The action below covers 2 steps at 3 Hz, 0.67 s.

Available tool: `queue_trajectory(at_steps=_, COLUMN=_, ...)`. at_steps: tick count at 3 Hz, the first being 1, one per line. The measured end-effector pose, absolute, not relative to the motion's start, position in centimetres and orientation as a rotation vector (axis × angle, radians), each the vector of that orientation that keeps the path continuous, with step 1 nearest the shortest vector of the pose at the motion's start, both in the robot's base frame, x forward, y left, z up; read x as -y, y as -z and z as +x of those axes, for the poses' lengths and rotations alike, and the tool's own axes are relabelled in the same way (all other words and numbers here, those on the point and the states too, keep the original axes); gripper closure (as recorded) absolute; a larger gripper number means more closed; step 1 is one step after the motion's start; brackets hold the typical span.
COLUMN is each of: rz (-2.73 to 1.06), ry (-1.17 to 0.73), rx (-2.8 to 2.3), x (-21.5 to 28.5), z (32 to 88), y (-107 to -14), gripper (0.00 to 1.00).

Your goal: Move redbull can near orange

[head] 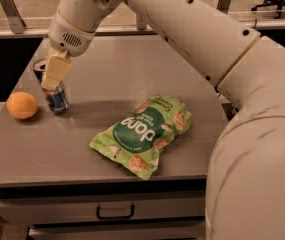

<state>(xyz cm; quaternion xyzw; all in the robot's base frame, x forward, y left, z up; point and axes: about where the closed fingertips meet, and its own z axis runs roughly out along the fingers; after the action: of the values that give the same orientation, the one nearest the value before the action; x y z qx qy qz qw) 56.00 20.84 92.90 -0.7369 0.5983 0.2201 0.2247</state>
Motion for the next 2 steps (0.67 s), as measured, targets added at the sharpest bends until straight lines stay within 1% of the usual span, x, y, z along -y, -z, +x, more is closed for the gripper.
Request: queue_trajectory(at_steps=2, rz=-2.046, ry=-0.609, rx=-1.644, x=-21.51, z=55.68, y=-92.30, gripper=0.00)
